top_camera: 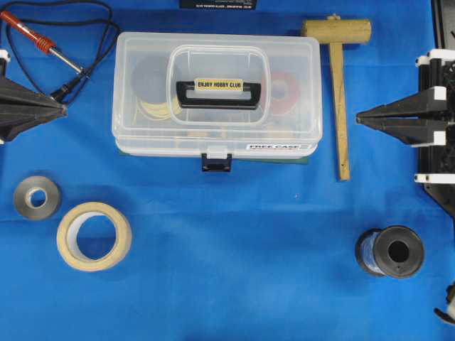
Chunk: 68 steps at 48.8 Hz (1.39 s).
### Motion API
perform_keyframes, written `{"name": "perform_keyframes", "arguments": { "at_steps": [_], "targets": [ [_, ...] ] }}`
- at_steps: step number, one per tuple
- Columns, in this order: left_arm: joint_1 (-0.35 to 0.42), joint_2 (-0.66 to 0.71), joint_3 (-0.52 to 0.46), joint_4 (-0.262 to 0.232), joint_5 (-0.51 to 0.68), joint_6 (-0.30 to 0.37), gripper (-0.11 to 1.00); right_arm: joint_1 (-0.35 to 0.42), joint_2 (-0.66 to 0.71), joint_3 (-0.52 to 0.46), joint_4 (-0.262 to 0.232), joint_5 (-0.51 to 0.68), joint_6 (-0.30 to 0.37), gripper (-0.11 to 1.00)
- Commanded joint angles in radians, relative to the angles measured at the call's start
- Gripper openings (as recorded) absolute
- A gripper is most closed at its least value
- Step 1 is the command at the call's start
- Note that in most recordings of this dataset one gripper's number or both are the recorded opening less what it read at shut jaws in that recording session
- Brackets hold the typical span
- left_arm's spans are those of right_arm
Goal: Open the tool box with both arms.
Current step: 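Move both open grippers inward toward the sides of the clear box lid, then close both grippers on the left and right edges of the lid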
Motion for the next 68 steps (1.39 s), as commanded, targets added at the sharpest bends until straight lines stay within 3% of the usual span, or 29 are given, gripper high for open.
{"name": "perform_keyframes", "arguments": {
  "at_steps": [1, 13, 29, 33, 42, 46, 55, 68],
  "targets": [
    [0.003, -0.003, -0.014, -0.028, 0.037, 0.023, 0.00, -0.005, 0.006, -0.037, 0.002, -0.006, 0.000, 0.00],
    [0.029, -0.035, -0.014, -0.031, 0.140, 0.057, 0.00, -0.015, -0.003, -0.078, 0.002, 0.156, 0.009, 0.00],
    [0.098, -0.037, -0.009, -0.031, 0.311, 0.091, 0.02, -0.058, -0.049, -0.091, 0.038, 0.394, 0.014, 0.01],
    [0.100, -0.035, -0.005, -0.031, 0.336, 0.086, 0.17, -0.075, -0.054, -0.091, 0.040, 0.459, 0.014, 0.12],
    [0.114, -0.032, 0.011, -0.032, 0.416, 0.089, 0.73, -0.127, -0.032, -0.083, 0.038, 0.615, 0.014, 0.65],
    [0.150, -0.028, 0.018, -0.032, 0.443, 0.086, 0.88, -0.160, -0.012, -0.075, 0.038, 0.658, 0.014, 0.83],
    [0.249, 0.026, 0.049, -0.031, 0.439, 0.084, 0.91, -0.262, 0.063, -0.058, 0.034, 0.663, 0.012, 0.82],
    [0.256, 0.206, 0.055, -0.031, 0.279, 0.086, 0.91, -0.295, 0.224, -0.052, 0.028, 0.563, 0.005, 0.82]
  ]
}}
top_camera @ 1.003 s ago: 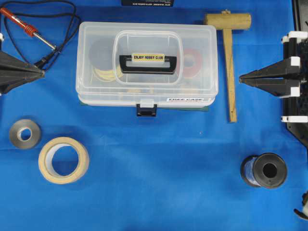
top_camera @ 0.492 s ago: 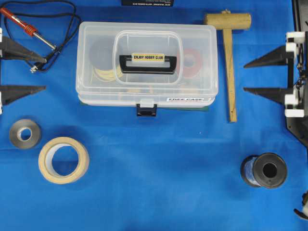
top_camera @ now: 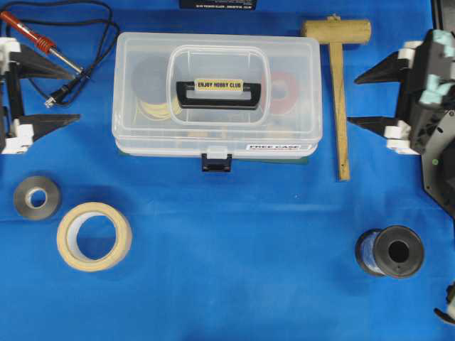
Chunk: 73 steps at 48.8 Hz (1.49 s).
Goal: Open the tool box with both arms.
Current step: 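Close both grippers on the left and right edges of the lid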
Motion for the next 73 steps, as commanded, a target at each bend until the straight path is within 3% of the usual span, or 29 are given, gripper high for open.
{"name": "perform_keyframes", "arguments": {
  "at_steps": [1, 15, 33, 57, 73],
  "targets": [
    [0.003, 0.066, -0.014, -0.002, -0.060, 0.000, 0.91, -0.005, 0.057, -0.011, -0.002, -0.048, -0.002, 0.82],
    [-0.008, 0.236, -0.058, -0.002, -0.146, 0.000, 0.91, -0.006, 0.206, -0.044, -0.009, -0.146, -0.011, 0.82],
    [-0.029, 0.360, -0.129, -0.002, -0.212, 0.008, 0.91, 0.006, 0.273, -0.107, -0.017, -0.183, -0.015, 0.82],
    [-0.029, 0.324, -0.135, -0.002, -0.209, 0.006, 0.91, 0.018, 0.270, -0.146, -0.014, -0.183, -0.002, 0.82],
    [-0.023, 0.242, -0.132, -0.002, -0.209, 0.009, 0.91, 0.018, 0.184, -0.160, -0.015, -0.161, -0.002, 0.82]
  ]
}}
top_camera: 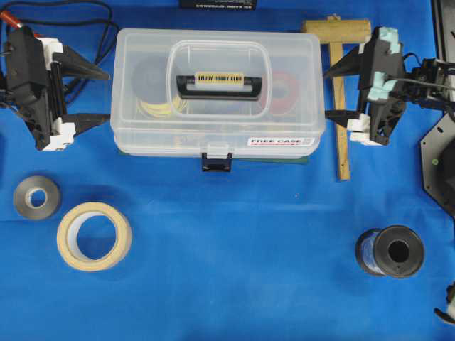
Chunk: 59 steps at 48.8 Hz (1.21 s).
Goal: Open the tool box with both arms.
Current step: 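Close both grippers on the left and right edges of the lid, then lift the lid with both grippers and swing it back away from the latch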
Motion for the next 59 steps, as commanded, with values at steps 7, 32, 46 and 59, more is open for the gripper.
{"name": "perform_keyframes", "arguments": {
  "at_steps": [7, 32, 46, 59],
  "targets": [
    [0.014, -0.057, -0.038, -0.002, -0.018, -0.003, 0.91, 0.012, -0.086, -0.060, 0.006, -0.015, 0.017, 0.82],
    [0.071, -0.083, -0.035, -0.003, -0.017, -0.003, 0.91, 0.003, -0.135, -0.054, 0.005, -0.020, 0.018, 0.82],
    [0.143, -0.078, -0.043, -0.003, -0.025, -0.002, 0.91, -0.057, -0.135, -0.055, 0.005, -0.026, 0.018, 0.82],
    [0.206, -0.074, -0.046, -0.003, -0.054, 0.000, 0.91, -0.126, -0.130, -0.057, 0.003, -0.061, 0.017, 0.82]
  ]
}}
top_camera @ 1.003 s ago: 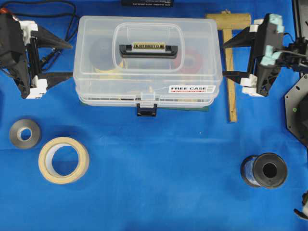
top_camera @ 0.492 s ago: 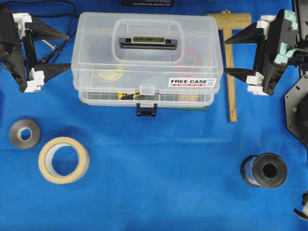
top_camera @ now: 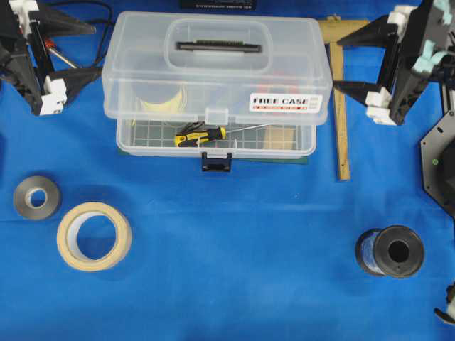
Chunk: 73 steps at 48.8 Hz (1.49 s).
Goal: Open the tool box with both arms.
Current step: 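Lift the lid with both grippers and swing it back away from the latch, then lower the opened lid flat behind the box and release both grippers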
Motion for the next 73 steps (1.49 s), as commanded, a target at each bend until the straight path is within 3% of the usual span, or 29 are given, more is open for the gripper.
{"name": "perform_keyframes", "arguments": {
  "at_steps": [1, 22, 73],
  "targets": [
    [0.020, 0.000, -0.026, -0.002, -0.028, -0.002, 0.91, -0.023, 0.005, -0.040, 0.003, -0.041, 0.008, 0.82],
    [0.109, 0.041, -0.044, -0.002, -0.133, -0.002, 0.91, -0.120, 0.031, -0.046, 0.003, -0.123, 0.009, 0.82],
    [0.245, 0.219, -0.144, -0.003, -0.204, -0.002, 0.91, -0.275, 0.210, -0.121, 0.005, -0.221, 0.009, 0.82]
  ]
}}
